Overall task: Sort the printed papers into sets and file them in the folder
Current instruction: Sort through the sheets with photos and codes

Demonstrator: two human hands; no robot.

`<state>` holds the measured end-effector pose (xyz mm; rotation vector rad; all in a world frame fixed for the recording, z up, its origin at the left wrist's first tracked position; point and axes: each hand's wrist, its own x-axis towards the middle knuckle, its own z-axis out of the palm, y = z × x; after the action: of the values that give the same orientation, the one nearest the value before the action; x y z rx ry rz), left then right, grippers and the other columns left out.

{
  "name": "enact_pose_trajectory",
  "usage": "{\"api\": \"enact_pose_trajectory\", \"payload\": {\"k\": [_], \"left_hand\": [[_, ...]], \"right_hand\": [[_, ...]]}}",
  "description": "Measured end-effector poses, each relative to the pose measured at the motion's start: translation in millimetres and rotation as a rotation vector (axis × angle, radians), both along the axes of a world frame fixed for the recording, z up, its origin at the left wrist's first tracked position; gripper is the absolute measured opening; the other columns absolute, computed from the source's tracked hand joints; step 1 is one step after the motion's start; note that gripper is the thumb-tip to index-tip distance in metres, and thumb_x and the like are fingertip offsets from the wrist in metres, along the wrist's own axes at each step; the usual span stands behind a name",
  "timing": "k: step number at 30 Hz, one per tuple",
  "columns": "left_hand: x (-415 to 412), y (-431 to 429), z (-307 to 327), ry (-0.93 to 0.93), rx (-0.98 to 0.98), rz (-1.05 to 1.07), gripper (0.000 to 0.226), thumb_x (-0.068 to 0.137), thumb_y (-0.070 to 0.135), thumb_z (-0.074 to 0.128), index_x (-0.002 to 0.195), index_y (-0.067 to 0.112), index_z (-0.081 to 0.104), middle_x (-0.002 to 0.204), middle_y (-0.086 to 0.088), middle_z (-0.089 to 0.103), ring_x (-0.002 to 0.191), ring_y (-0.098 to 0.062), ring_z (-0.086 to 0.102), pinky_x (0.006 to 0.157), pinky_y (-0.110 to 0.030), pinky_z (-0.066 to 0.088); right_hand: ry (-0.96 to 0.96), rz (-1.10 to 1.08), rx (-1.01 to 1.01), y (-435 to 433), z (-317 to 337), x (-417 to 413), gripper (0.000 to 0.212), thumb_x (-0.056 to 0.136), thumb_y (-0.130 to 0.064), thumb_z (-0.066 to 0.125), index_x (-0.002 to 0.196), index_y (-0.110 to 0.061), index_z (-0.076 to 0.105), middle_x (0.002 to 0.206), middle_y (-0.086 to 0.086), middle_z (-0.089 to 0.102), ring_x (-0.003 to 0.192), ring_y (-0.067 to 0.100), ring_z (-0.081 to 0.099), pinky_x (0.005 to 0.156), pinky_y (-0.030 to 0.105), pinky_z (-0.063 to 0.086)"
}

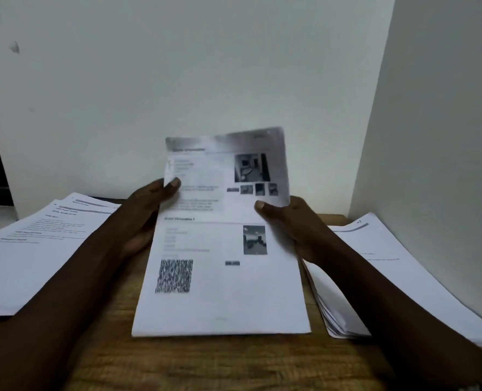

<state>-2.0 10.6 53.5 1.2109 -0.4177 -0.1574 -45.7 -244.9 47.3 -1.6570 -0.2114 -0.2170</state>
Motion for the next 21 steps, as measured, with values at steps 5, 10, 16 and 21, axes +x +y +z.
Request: {"api": "enact_pose_trajectory", "payload": {"k": [5,10,16,21], "left_hand": [[-27,-29,17,-0.368,0.086,0.295,0.03,0.075,0.029,0.069,0.101,0.014,0.069,0.091,0.002,0.077,0.083,-0.014,0.073,0.067,-0.025,0.058],[-46,-42,35,-0.67,0.004,0.487,0.012,0.088,0.022,0.069,0.096,0.03,0.069,0.094,0.013,0.075,0.095,-0.01,0.07,0.078,-0.025,0.057],[-24,-37,12,-0.43,0.116,0.427,0.016,0.087,0.016,0.068,0.099,0.026,0.069,0.094,0.01,0.076,0.091,-0.012,0.072,0.079,-0.03,0.057],[-20,-39,7,-0.34,0.03,0.394,0.017,0.088,0.011,0.067,0.099,0.023,0.068,0.093,0.007,0.076,0.088,-0.012,0.073,0.074,-0.024,0.056]], "right_hand": [[-0.455,-0.302,-0.035,5,39,-20,0.012,0.091,-0.018,0.066,0.08,-0.023,0.067,0.075,-0.008,0.069,0.07,0.01,0.065,0.064,0.028,0.052],[-0.661,-0.248,0.04,18,60,-37,0.018,0.092,-0.01,0.062,0.095,-0.027,0.063,0.091,-0.01,0.069,0.08,-0.001,0.068,0.066,0.016,0.053],[-0.36,-0.256,-0.035,16,29,-20,0.026,0.087,-0.022,0.07,0.112,-0.019,0.065,0.106,-0.001,0.071,0.096,0.013,0.069,0.087,0.043,0.057],[-0.404,-0.258,0.023,18,36,-21,0.018,0.091,-0.028,0.065,0.109,-0.023,0.064,0.106,0.0,0.07,0.097,0.016,0.068,0.082,0.037,0.058]]}}
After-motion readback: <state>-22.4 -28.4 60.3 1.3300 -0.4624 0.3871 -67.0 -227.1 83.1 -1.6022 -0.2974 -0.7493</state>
